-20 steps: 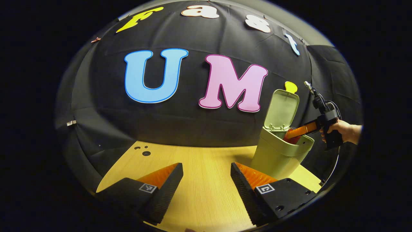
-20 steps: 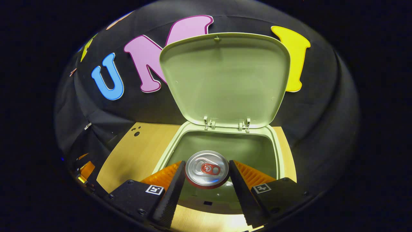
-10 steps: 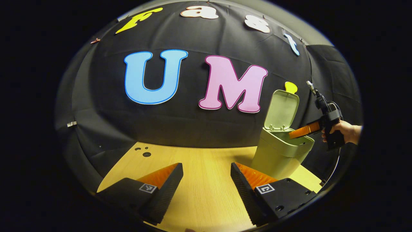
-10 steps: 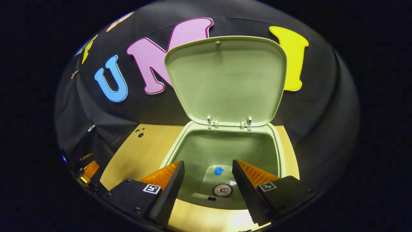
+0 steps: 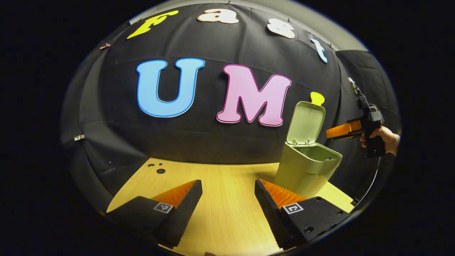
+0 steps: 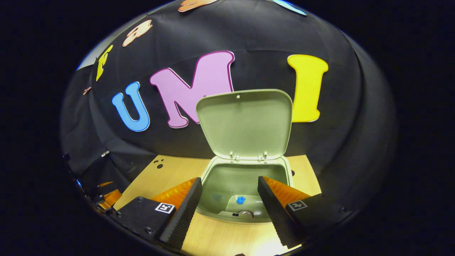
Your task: Press the lid of the desktop garbage bin to open it, pick up the crumpled paper on the desktop and throw it into the bin, then pick up the pop can on the desktop and drop it into the bin, and finally close the garbage bin lid.
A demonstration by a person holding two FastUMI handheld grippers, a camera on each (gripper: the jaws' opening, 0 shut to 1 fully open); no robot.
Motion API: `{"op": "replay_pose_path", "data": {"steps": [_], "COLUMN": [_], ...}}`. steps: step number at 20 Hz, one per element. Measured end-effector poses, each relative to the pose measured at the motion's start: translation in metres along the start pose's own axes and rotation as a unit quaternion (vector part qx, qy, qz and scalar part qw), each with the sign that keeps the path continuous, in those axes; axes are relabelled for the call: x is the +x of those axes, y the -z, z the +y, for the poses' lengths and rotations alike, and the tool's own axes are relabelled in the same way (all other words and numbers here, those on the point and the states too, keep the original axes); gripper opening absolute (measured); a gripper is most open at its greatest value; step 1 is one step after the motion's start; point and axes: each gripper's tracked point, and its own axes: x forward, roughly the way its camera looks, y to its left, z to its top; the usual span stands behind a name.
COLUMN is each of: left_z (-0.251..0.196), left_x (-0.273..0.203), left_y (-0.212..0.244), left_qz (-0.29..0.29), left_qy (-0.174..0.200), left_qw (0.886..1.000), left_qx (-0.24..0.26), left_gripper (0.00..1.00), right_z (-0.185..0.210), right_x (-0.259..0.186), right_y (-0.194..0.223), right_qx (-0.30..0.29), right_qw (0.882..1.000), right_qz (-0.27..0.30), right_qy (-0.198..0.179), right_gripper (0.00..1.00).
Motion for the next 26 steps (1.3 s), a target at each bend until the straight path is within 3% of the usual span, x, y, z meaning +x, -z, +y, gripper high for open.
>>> {"op": "replay_pose_path", "data": {"steps": [7, 13, 26], "left_z": [-0.007, -0.005, 0.012], "left_x": [-0.006, -0.013, -0.023], "left_y": [-0.003, -0.005, -0.003], "left_qz": [-0.005, -0.009, -0.012], "left_qy": [0.006, 0.002, -0.022], "left_qw": [1.000, 1.000, 1.000], "left_qx": [-0.003, -0.007, -0.012], "left_gripper": [0.96, 0.96, 0.96], "right_z": [0.007, 0.014, -0.001], "right_x": [-0.026, -0.025, 0.040], "right_y": [-0.082, -0.127, -0.177], "right_qx": [-0.023, -0.035, -0.061], "right_qw": [0.996, 0.991, 0.986], "right_qz": [-0.085, -0.126, -0.149], "right_qy": [0.004, 0.007, 0.053], "right_gripper": [0.98, 0.98, 0.98]}}
